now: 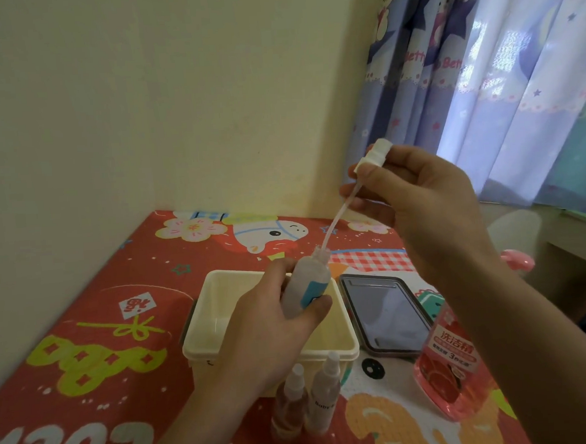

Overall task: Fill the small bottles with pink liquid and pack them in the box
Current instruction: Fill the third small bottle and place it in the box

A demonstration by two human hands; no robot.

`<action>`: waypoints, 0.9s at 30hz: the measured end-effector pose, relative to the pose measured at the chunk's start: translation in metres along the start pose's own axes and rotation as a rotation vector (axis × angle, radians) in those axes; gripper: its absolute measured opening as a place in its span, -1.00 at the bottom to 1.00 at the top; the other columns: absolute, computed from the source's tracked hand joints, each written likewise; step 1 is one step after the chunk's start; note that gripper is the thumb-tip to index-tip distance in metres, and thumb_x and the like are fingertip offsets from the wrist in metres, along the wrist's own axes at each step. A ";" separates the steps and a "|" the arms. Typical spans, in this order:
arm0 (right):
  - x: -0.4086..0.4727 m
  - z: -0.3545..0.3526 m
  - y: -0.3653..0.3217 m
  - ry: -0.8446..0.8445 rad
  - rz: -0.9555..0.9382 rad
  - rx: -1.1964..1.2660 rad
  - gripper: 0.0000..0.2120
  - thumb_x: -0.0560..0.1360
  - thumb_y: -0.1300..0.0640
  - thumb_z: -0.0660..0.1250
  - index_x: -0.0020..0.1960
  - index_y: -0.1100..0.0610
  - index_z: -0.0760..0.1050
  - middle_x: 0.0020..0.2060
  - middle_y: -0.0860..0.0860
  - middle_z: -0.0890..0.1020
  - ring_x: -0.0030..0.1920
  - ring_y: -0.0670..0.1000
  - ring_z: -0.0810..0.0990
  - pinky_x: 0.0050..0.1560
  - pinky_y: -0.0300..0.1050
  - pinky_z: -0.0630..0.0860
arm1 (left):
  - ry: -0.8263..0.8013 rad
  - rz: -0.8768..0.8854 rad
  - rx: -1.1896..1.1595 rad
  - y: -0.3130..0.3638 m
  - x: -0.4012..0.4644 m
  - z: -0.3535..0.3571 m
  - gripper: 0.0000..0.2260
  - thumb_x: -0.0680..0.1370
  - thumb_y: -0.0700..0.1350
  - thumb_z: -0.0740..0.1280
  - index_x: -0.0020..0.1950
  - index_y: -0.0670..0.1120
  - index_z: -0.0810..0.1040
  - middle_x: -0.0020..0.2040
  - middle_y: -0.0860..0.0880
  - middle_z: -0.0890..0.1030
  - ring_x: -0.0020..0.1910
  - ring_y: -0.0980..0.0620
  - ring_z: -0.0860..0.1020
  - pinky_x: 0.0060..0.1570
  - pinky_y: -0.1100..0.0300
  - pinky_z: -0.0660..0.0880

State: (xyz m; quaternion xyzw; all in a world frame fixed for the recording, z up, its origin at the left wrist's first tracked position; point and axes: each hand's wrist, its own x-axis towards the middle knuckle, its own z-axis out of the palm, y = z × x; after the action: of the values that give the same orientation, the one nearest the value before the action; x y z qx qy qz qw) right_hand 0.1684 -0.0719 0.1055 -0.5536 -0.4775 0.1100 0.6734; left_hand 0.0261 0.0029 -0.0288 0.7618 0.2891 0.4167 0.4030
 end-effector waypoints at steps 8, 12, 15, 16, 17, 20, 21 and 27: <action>-0.002 -0.003 0.017 -0.331 0.078 -0.297 -0.76 0.44 0.04 0.51 0.05 0.01 0.53 -0.16 -0.09 0.75 -0.14 -0.06 0.74 -0.11 -0.11 0.67 | 0.010 0.045 -0.042 0.004 0.000 -0.002 -0.66 0.47 0.25 0.41 0.17 0.39 0.37 0.03 0.45 0.52 0.03 0.41 0.52 -0.20 0.48 0.47; -0.003 -0.004 0.019 -0.475 0.078 -0.334 -0.80 0.50 0.09 0.46 0.08 0.01 0.50 -0.14 -0.13 0.75 -0.08 -0.11 0.72 -0.05 -0.12 0.62 | 0.002 0.064 -0.025 0.006 0.000 -0.003 -0.70 0.48 0.27 0.39 0.10 0.47 0.33 0.04 0.45 0.51 0.02 0.43 0.51 -0.19 0.42 0.52; -0.004 -0.003 0.020 -0.521 0.060 -0.396 -0.80 0.49 0.06 0.46 0.05 0.02 0.50 -0.16 -0.11 0.75 -0.10 -0.10 0.72 -0.08 -0.16 0.61 | 0.005 0.076 -0.032 0.007 -0.001 -0.003 -0.71 0.48 0.26 0.39 0.09 0.47 0.34 0.05 0.45 0.52 0.03 0.42 0.51 -0.16 0.42 0.51; -0.003 -0.003 0.020 -0.531 0.062 -0.410 -0.80 0.48 0.06 0.47 0.05 0.03 0.50 -0.16 -0.09 0.75 -0.11 -0.09 0.72 -0.08 -0.14 0.62 | 0.004 0.077 -0.037 0.007 -0.001 -0.004 -0.71 0.48 0.25 0.39 0.11 0.44 0.36 0.05 0.44 0.53 0.03 0.41 0.51 -0.16 0.43 0.51; -0.002 -0.004 0.019 -0.544 0.070 -0.414 -0.79 0.48 0.06 0.47 0.06 0.04 0.50 -0.17 -0.07 0.75 -0.11 -0.06 0.72 -0.07 -0.11 0.64 | 0.004 0.076 -0.038 0.006 0.000 -0.004 -0.70 0.48 0.24 0.40 0.14 0.41 0.37 0.04 0.42 0.54 0.02 0.39 0.53 -0.18 0.41 0.52; 0.003 -0.007 0.015 -0.613 0.081 -0.461 -0.77 0.49 0.06 0.46 0.12 -0.01 0.54 -0.14 -0.07 0.75 -0.11 -0.05 0.72 -0.07 -0.11 0.65 | -0.002 0.079 -0.030 0.004 0.000 -0.005 -0.67 0.49 0.21 0.41 0.19 0.34 0.40 0.04 0.39 0.55 0.02 0.36 0.54 -0.17 0.36 0.53; 0.005 -0.009 0.013 -0.642 0.062 -0.503 -0.78 0.48 0.04 0.46 0.12 -0.04 0.56 -0.14 -0.09 0.74 -0.10 -0.07 0.71 -0.08 -0.14 0.64 | -0.006 0.078 -0.025 0.003 0.000 -0.005 -0.67 0.49 0.20 0.42 0.20 0.34 0.40 0.04 0.39 0.55 0.02 0.36 0.54 -0.17 0.35 0.54; 0.012 -0.009 0.003 -0.729 -0.069 -0.835 -0.83 0.43 -0.13 0.46 -0.03 -0.11 0.62 -0.20 -0.21 0.71 -0.17 -0.17 0.68 -0.14 -0.15 0.61 | -0.033 0.071 0.011 0.002 0.001 -0.002 -0.66 0.49 0.18 0.44 0.21 0.23 0.45 0.00 0.24 0.61 -0.01 0.23 0.57 -0.09 0.09 0.58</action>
State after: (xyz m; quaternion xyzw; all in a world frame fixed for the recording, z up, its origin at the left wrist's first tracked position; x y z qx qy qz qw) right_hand 0.1827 -0.0681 0.1098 -0.6836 -0.7005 0.0736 0.1912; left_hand 0.0248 0.0032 -0.0261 0.7805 0.2574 0.4166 0.3886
